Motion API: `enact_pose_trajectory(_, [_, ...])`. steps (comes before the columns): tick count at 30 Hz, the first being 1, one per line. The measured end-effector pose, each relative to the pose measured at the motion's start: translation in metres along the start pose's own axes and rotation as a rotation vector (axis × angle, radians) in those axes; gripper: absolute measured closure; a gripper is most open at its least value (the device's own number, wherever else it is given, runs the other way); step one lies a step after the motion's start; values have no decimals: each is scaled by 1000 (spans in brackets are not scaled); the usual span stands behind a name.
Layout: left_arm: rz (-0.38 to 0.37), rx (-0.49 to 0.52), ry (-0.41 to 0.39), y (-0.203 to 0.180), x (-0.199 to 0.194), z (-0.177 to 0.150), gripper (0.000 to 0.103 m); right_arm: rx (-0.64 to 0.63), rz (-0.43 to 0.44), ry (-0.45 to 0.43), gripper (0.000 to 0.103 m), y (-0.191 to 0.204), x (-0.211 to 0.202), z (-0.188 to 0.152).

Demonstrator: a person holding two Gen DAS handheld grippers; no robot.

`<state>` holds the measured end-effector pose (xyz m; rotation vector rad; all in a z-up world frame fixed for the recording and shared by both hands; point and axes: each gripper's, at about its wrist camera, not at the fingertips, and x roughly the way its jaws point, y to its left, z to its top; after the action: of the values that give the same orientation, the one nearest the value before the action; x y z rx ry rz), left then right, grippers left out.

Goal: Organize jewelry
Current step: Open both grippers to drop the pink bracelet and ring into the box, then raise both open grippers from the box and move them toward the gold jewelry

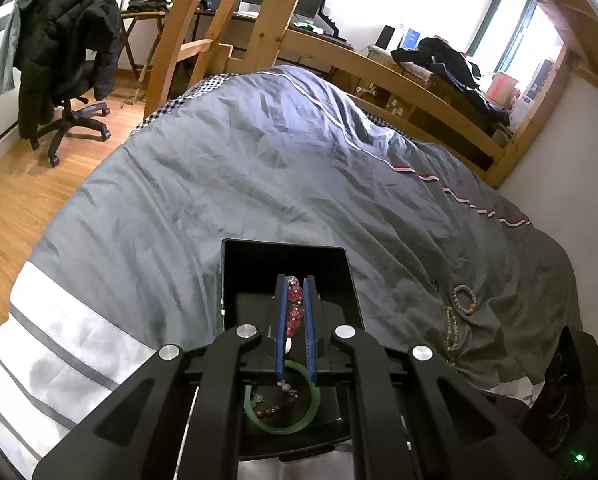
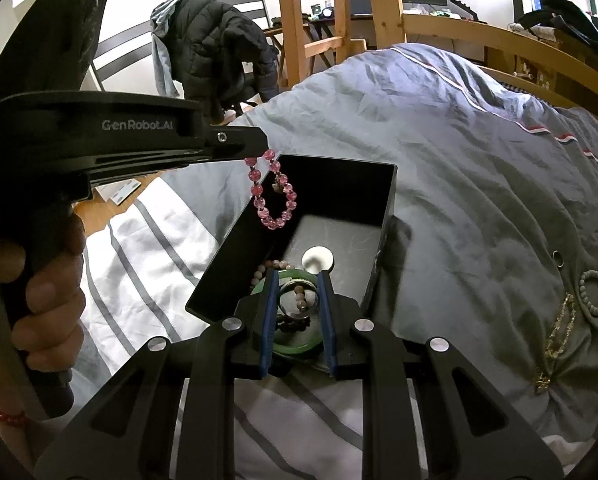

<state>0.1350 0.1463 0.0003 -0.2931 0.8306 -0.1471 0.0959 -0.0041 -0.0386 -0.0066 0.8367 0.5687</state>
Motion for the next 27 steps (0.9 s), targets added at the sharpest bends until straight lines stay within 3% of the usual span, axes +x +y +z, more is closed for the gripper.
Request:
enact_pose_trajectory(3, [16, -16, -8, 3, -1, 0, 95, -8, 9, 12, 80, 2, 3, -1])
enact_pose_trajectory(4, [22, -21, -11, 4, -1, 0, 90, -11, 15, 8, 72, 1, 2, 0])
enact_pose_trajectory(5, [25, -26, -16, 5, -2, 0, 78, -11, 13, -1, 63, 1, 1, 0])
enact_pose_trajectory(6, [33, -33, -26, 7, -4, 1, 70, -5, 12, -18, 45, 0, -1, 0])
enact_pose_trajectory(7, [39, -34, -39, 7, -6, 1, 59, 4, 21, -40, 35, -1, -5, 0])
enact_pose_trajectory(10, [42, -37, -58, 7, -9, 2, 55, 19, 3, -56, 34, -7, -10, 4])
enact_pose_trajectory(12, [41, -42, -63, 7, -10, 3, 49, 35, -16, -66, 28, -13, -13, 5])
enact_pose_trajectory(14, [43, -45, -74, 7, -11, 2, 34, 59, -31, -79, 18, -22, -18, 5])
enact_pose_trajectory(17, [53, -43, -111, 3, -14, 2, 15, 68, -70, -80, 12, -35, -25, 2])
enact_pose_trajectory(27, [5, 111, -107, -51, -1, -14, 10, 98, -220, -67, 7, -97, -61, -17])
